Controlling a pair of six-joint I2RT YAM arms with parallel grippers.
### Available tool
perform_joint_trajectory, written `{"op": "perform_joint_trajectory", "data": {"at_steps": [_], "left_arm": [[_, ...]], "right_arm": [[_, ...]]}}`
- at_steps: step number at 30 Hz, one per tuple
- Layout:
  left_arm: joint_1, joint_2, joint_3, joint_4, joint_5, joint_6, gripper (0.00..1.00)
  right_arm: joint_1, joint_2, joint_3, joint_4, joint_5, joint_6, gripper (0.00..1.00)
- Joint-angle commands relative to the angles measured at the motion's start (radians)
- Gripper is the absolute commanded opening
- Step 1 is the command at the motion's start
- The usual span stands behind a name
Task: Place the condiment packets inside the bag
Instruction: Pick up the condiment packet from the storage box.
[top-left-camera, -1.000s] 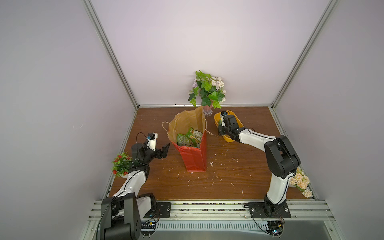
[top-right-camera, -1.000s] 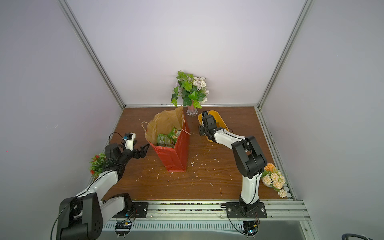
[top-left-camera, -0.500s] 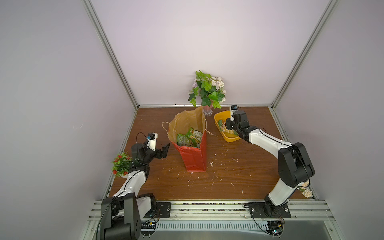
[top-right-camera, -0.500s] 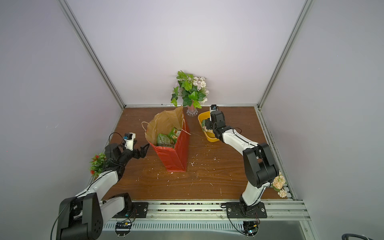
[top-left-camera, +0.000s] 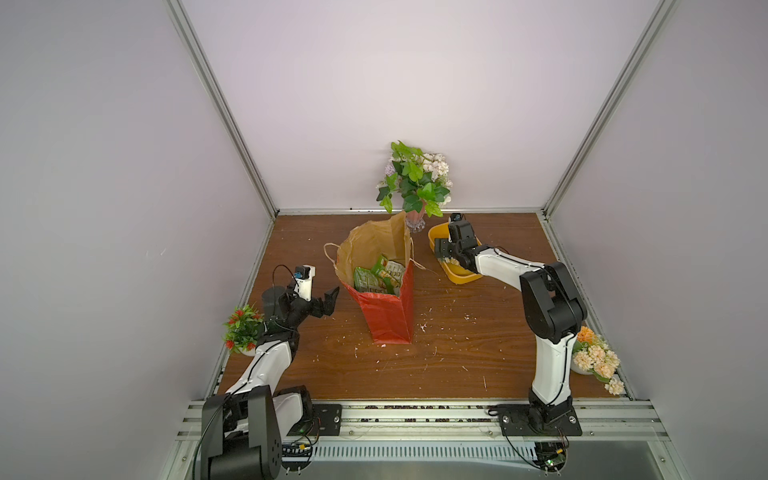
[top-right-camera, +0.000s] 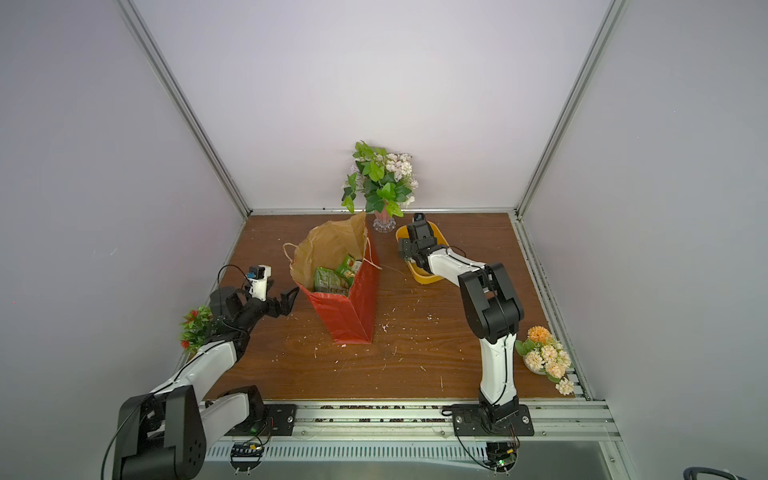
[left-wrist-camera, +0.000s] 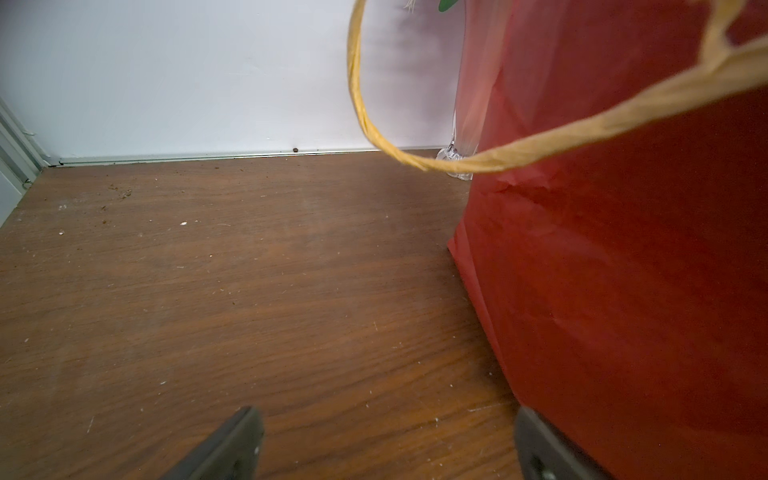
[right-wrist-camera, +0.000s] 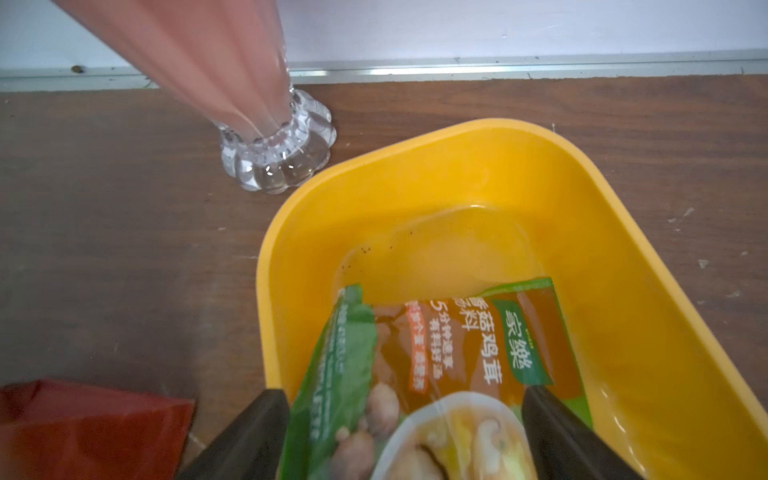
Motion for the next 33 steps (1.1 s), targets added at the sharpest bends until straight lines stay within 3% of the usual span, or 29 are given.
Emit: {"op": "perform_joint_trajectory", "data": {"at_steps": [1,8,11,17,26,33], "left_arm": [[0.013,-0.009,-0.006,0.017,0.008,0.006,0.97],[0.014,-0.011,-0.006,0.017,0.01,0.006,0.97],[0.014,-0.008,-0.006,0.017,0.011,0.004,0.97],[0.013,-0.017,-0.008,0.016,0.009,0.003,0.97],[0.014,-0.011,-0.006,0.019,0.009,0.003,0.97],[0.015,-0.013,-0.008,0.019,0.008,0.002,0.97]], "right_arm": [[0.001,0.024,0.061,-0.022,0.065,0.068,0.9],[-0.008,0.072,0.068,-0.061,0.068,0.092,0.88],[-0.03,0.063,0.028,-0.047,0.063,0.119,0.82],[-0.068,0.065,-0.008,-0.03,0.026,0.15,0.63],[-0.094,-0.062,-0.127,0.092,0.023,0.176,0.0],[-0.106,-0.194,-0.207,0.195,-0.037,0.168,0.0]]}}
